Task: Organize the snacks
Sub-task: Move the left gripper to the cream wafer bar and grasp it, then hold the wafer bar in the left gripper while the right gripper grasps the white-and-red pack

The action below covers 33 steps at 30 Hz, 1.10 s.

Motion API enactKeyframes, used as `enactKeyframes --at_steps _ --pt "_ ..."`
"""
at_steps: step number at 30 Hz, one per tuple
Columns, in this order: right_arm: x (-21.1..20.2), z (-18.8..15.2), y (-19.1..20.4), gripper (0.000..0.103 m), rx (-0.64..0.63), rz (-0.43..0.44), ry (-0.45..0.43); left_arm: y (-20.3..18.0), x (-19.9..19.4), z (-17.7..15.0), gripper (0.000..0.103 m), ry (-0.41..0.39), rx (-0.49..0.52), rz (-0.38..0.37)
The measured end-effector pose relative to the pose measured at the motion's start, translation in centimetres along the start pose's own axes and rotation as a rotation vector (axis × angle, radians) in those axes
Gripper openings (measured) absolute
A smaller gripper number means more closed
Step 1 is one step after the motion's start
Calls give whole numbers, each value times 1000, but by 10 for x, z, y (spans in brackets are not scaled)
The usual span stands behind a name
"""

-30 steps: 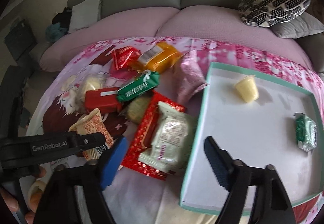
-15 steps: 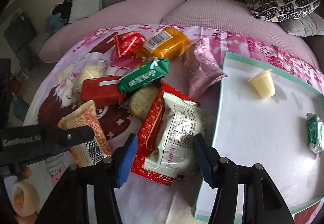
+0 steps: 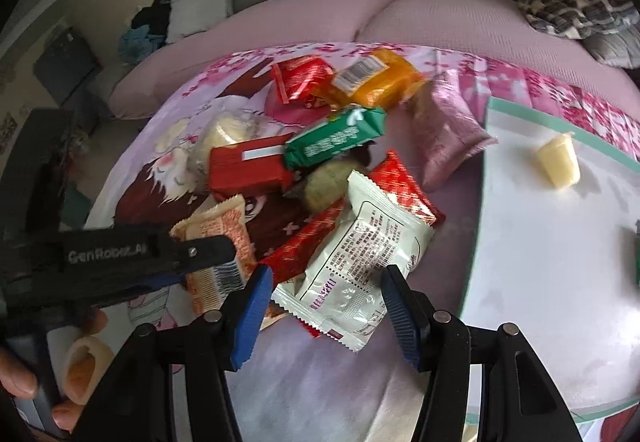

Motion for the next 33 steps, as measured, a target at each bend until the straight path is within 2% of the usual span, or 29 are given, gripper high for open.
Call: enactKeyframes --at_steps 5,14,22,27,30,33 --pt "-2 4 -11 59 44 -30 -16 -1 0 1 35 2 -4 2" --pt "1 -3 -9 61 12 -34 22 4 2 1 35 9 -22 -10" --pt "0 -8 -3 61 37 68 62 -6 15 -1 39 37 33 22" --pt "-3 -7 -3 61 67 119 61 -7 9 2 34 2 30 38" --pt "-4 -5 -8 61 79 85 47 -2 1 5 34 -30 25 71" --pt "-8 2 -12 61 69 46 11 -1 -1 4 34 -31 10 60"
Point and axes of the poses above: each gripper's, at about its wrist camera, not at the fingertips, and x roughly the way its jaws point, y to its left, z to its top, the point moved 6 cm from there along x, roughly the way its jaws point, and after that the axes turned 6 degrees about x, right-handed, at the moved point
